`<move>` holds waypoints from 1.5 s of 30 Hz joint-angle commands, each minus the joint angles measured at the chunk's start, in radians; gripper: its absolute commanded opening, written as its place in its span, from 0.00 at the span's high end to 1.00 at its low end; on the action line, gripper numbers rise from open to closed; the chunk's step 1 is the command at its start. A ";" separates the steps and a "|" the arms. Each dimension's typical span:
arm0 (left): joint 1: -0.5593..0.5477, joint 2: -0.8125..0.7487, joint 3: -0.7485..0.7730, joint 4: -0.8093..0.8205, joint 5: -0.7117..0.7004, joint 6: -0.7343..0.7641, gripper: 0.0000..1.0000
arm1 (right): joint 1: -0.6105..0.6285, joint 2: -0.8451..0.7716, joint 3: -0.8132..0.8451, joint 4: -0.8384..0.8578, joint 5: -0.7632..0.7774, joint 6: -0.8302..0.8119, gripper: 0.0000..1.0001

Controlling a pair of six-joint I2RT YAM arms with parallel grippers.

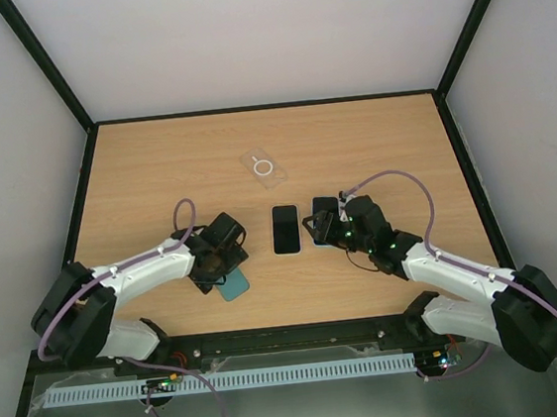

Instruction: Put the phone into the phone case

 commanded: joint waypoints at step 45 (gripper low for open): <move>0.027 0.144 0.026 0.106 0.095 0.129 0.37 | 0.264 0.040 -0.108 0.235 0.015 0.082 0.39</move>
